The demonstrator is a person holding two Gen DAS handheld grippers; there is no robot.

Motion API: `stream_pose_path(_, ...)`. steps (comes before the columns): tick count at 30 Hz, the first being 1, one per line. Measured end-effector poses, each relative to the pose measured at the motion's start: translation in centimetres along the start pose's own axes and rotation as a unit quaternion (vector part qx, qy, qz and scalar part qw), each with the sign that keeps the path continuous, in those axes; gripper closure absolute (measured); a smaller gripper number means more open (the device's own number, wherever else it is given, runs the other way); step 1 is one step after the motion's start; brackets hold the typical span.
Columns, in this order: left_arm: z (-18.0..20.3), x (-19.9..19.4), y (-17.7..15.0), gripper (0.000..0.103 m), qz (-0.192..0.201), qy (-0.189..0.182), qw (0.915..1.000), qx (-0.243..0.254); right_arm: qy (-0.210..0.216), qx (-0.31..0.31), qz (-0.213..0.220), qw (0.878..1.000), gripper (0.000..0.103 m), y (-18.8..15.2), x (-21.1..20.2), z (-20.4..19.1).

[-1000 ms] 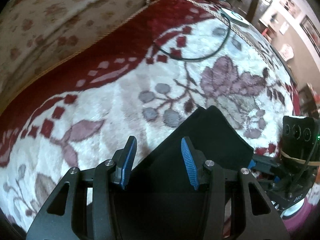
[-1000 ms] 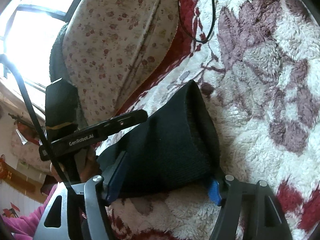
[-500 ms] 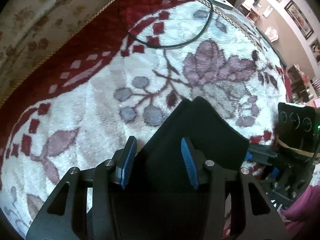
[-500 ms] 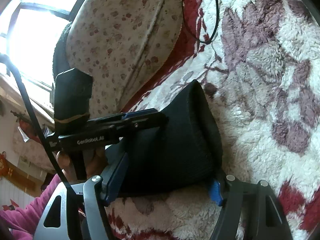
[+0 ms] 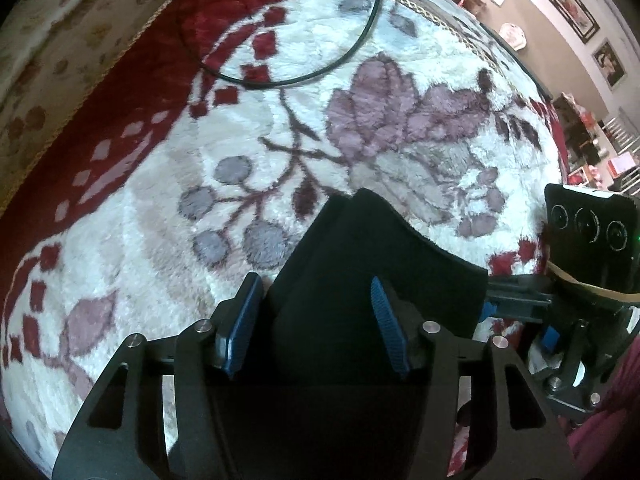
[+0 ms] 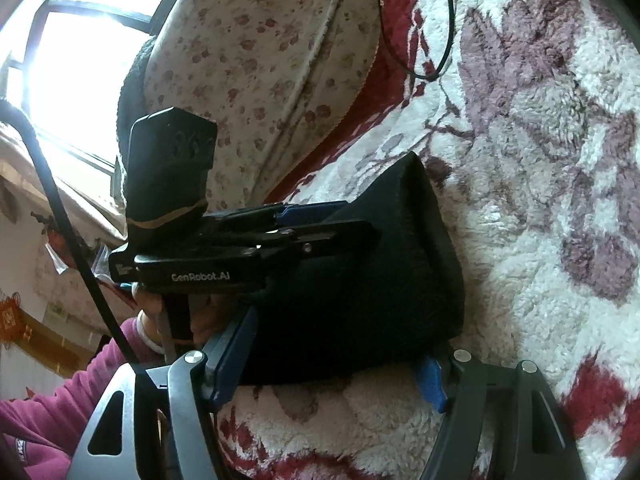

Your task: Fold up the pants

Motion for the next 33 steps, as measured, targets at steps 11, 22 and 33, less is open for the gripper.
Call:
stream_pose_path(11,0.6,0.6,1.0,0.081,0.019,0.001,0.999,0.039,-0.039,-0.023,-0.003,0.999,0.076,0.7,1.2,0.2)
stream_pose_path(22,1.7,-2.3,0.6,0.09,0.073,0.009,0.9969,0.03,-0.02,-0.058,0.029,0.998,0.088,1.3,0.2,-2.1)
stream_pose_path(33,1.7,-10.0,-1.2,0.09,0.145,0.024,0.9891,0.01,-0.005,-0.117,0.049,0.992,0.089,1.8,-1.5,-8.5)
Point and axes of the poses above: each gripper's, at about its wrist camera, not at the fingertips, and x roughly the way its jaws point, z to its right, y to its top, the point moved 10 cm from there along x, roughly the way its jaws point, and after that the axes turned 12 degrees about -z, right-handed, at the moved point
